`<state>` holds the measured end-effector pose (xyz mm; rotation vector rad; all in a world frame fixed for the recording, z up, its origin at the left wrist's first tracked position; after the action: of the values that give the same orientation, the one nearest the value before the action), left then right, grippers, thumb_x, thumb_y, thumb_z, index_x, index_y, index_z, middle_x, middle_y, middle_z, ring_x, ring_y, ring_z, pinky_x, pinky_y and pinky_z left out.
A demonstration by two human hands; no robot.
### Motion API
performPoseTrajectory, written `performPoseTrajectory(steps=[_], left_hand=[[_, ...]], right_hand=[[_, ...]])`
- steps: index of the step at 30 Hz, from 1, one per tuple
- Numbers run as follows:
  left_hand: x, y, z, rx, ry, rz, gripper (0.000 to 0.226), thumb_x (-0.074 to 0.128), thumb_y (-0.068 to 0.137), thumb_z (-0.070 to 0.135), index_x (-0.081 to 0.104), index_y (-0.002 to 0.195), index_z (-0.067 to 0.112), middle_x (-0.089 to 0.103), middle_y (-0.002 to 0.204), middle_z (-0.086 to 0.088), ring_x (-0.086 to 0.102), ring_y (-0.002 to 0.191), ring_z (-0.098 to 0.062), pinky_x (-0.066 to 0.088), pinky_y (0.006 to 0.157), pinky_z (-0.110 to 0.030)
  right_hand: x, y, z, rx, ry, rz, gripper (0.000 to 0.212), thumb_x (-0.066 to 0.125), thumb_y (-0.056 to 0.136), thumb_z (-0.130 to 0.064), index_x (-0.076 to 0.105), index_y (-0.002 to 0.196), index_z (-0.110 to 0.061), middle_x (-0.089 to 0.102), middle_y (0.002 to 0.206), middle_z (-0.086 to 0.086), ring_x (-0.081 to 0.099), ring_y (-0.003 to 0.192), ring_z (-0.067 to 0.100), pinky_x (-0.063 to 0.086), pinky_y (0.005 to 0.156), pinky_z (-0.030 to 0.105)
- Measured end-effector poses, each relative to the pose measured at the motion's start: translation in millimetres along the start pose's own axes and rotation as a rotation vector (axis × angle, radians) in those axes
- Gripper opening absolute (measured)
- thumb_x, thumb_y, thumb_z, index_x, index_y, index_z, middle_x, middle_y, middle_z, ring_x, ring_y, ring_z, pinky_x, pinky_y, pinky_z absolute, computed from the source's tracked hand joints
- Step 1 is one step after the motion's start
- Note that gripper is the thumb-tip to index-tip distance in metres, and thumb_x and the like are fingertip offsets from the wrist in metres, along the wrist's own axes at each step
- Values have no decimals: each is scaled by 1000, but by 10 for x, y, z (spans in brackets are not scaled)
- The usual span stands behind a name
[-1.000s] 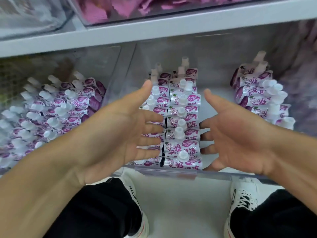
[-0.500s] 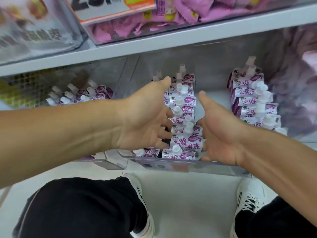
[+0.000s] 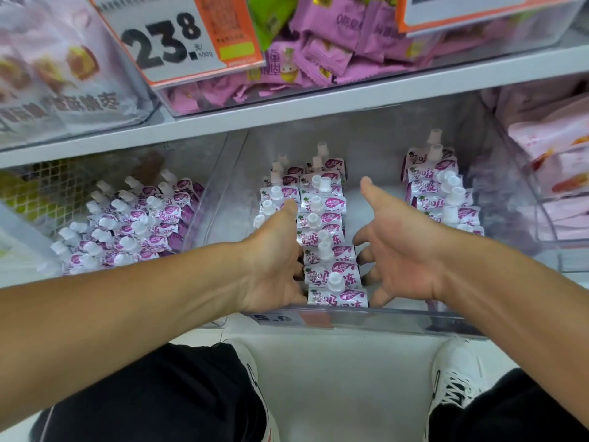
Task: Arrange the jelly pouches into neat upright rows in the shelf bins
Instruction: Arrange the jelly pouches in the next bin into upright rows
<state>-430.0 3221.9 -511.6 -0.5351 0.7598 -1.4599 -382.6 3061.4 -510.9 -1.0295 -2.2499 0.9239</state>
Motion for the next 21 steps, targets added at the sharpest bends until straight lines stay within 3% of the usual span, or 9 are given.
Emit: performPoseTrajectory(steps=[2, 3, 6, 10, 14, 15, 17, 19, 21], left_hand=[[92, -27, -28, -39, -43, -53, 86, 11, 89, 78, 57, 118, 11, 65, 114, -18, 65, 96, -33, 54, 81, -46], [58, -7, -67, -51, -64, -42, 91, 11, 88, 79, 53, 129, 9, 60, 126, -18, 62, 108, -36, 51, 91, -50], [-6, 40, -46, -133, -264, -46, 96, 11, 83, 85, 49, 137, 16, 50, 143, -14, 54, 123, -38, 45, 101, -51], [135, 48, -7, -109, -297, -45, 87, 14, 79, 88, 64, 94, 19, 66, 108, -8, 66, 96, -32, 55, 76, -44], [185, 96, 11, -95, -276, -46, 86, 8, 79, 88, 63, 89, 23, 76, 79, -5, 66, 92, -29, 52, 81, -44], [164, 83, 37, -94, -277, -32, 83, 7, 79, 88, 63, 91, 27, 77, 83, -6, 64, 99, -31, 50, 89, -49], [46, 87, 101, -84, -290, 7, 84, 7, 80, 87, 56, 122, 33, 65, 122, -10, 47, 125, -39, 31, 106, -64], [-53, 62, 221, -42, -305, 61, 88, 11, 83, 85, 20, 154, 34, 26, 157, -18, 19, 143, -46, 18, 109, -71], [-52, 68, 294, -59, -313, 85, 87, 13, 86, 82, 3, 156, 32, 9, 162, -19, 8, 147, -46, 15, 109, -71]], right_hand=[[-36, -24, -30, 27, 68, 7, 96, 23, 83, -85, 42, 146, -17, 42, 146, 19, 45, 127, 39, 43, 83, 63], [-38, -27, -47, 6, 93, 27, 99, 25, 80, -88, 28, 154, -21, 22, 159, 17, 27, 142, 43, 36, 95, 71], [-33, 11, -67, -60, 76, 75, 100, 27, 74, -92, 31, 153, -31, 17, 164, 6, 16, 148, 41, 25, 102, 78], [-8, 53, -89, -59, 32, 49, 89, 24, 78, -89, 50, 138, -29, 45, 147, 8, 43, 132, 36, 34, 95, 72], [-112, 46, -131, -81, 74, 63, 96, 29, 78, -89, 27, 153, -30, 21, 162, 10, 23, 146, 39, 31, 95, 77], [-149, 53, -130, -80, 83, 52, 101, 31, 76, -90, 26, 154, -27, 19, 162, 11, 22, 147, 40, 31, 94, 78], [-172, 76, -126, -86, 46, 54, 103, 31, 73, -92, 24, 155, -30, 17, 163, 10, 22, 146, 41, 32, 93, 80], [-136, 83, -132, -119, -60, 115, 94, 26, 75, -91, 22, 153, -40, 16, 164, 3, 23, 147, 38, 33, 97, 77], [-97, 95, -157, -173, -145, 182, 88, 20, 78, -89, 18, 153, -44, 17, 164, -3, 22, 148, 33, 31, 104, 72]])
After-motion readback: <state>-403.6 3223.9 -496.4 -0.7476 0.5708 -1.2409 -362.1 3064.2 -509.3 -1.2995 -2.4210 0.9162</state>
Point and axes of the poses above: each hand's wrist, its own y-axis towards the middle knuckle, its own x-axis out of the palm, z = x × y, the point moved 1 cm from there along y, towards the middle knuckle
